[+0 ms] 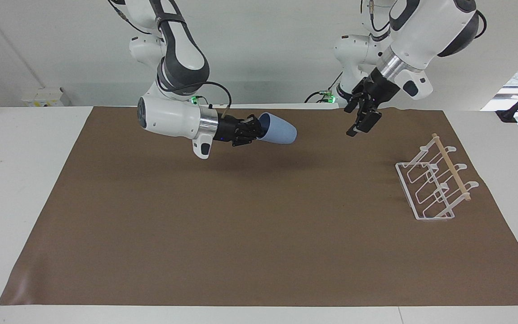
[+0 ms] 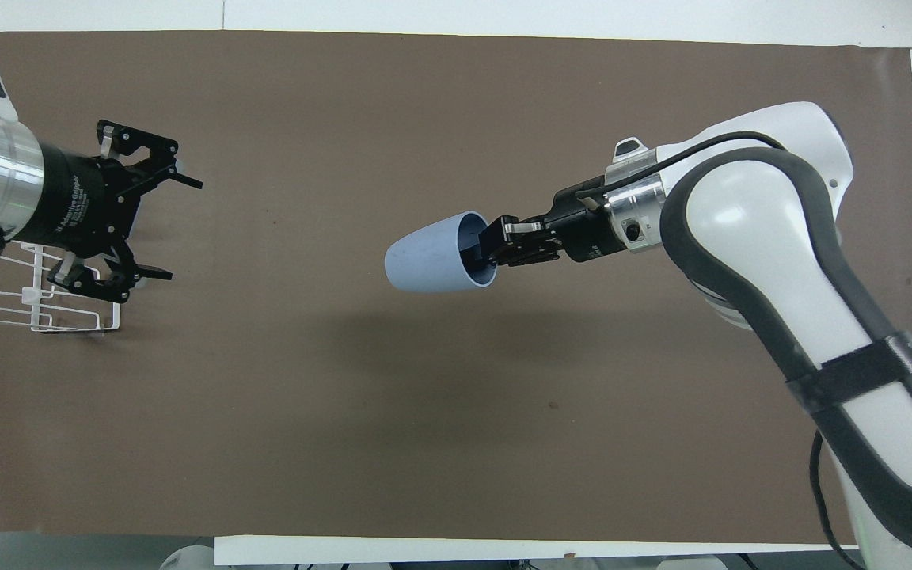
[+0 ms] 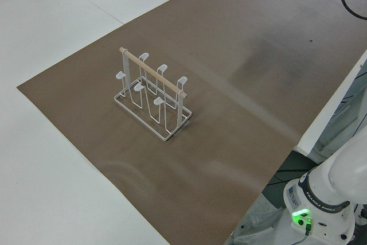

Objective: Hang cup on cup holder
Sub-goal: 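Grasp the cup bottom with the left gripper near the right gripper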

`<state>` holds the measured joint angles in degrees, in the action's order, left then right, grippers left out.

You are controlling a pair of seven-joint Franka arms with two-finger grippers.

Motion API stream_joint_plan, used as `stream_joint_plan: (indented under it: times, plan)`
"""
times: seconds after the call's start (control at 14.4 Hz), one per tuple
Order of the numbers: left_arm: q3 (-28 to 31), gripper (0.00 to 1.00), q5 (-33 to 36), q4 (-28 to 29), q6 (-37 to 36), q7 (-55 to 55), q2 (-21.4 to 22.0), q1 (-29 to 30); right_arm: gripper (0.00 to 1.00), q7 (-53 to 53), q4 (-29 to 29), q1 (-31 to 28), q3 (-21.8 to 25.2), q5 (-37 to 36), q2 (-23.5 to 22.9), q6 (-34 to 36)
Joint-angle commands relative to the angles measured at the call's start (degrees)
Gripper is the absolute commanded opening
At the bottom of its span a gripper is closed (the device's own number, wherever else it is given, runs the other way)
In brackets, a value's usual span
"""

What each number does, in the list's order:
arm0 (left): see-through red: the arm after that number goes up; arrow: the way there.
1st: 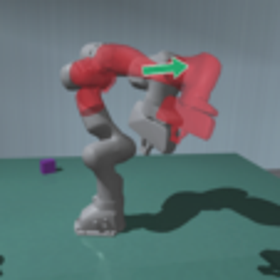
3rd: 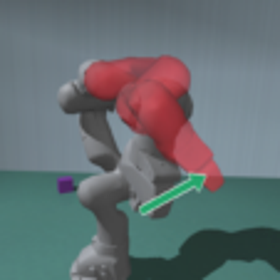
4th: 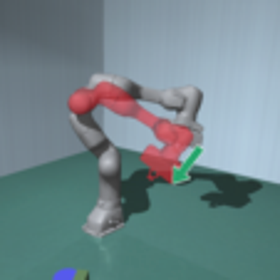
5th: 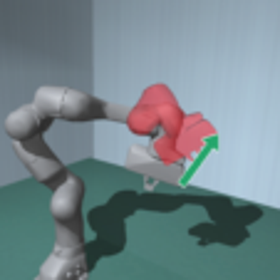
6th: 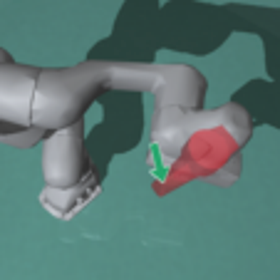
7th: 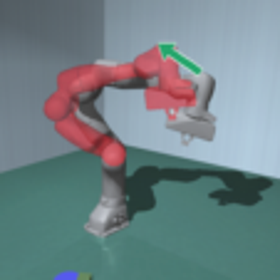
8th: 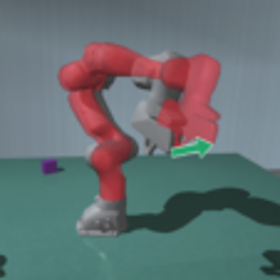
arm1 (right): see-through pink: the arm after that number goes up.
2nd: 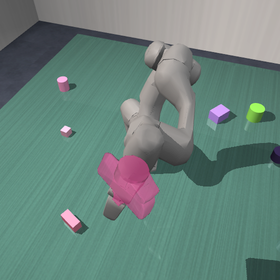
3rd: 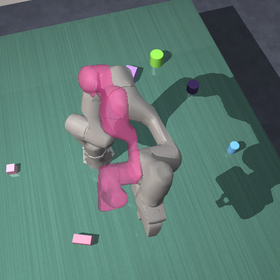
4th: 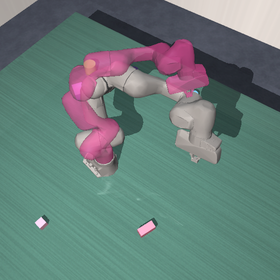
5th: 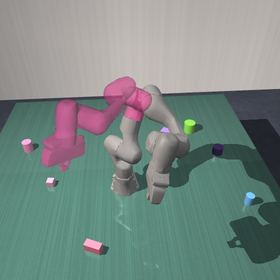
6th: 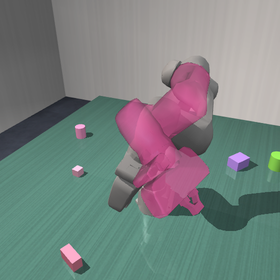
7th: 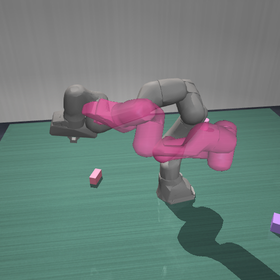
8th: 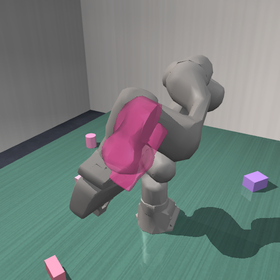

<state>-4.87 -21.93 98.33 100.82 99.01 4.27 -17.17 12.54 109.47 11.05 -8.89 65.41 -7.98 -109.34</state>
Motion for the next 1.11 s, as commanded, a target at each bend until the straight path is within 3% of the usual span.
stream_joint_plan:
  times: [0.0,0.21,0.55,0.69,1.04]
  plan:
    - [0.74,1.00,-3.03,2.04,1.66,9.51,1.26,-4.00,0.00,-0.15,2.94,1.86,0.10,2.00,2.18,-3.15]
    - [0.74,1.00,-2.94,4.22,4.98,20.06,0.83,-7.78,0.00,-0.59,3.29,3.62,0.02,2.18,2.27,-5.26]
    - [0.65,0.99,-3.03,6.78,10.43,22.90,-0.66,-9.90,0.00,-1.29,3.20,3.97,0.01,2.44,2.27,-5.35]
    - [0.56,0.99,-3.03,8.35,17.00,27.79,-1.28,-12.08,0.00,-1.29,3.12,3.97,-0.07,2.44,2.27,-5.27]
    - [0.30,1.00,-3.03,10.38,19.24,23.01,-2.16,-15.17,0.00,-2.17,3.11,5.56,-0.07,2.44,2.18,-8.16]
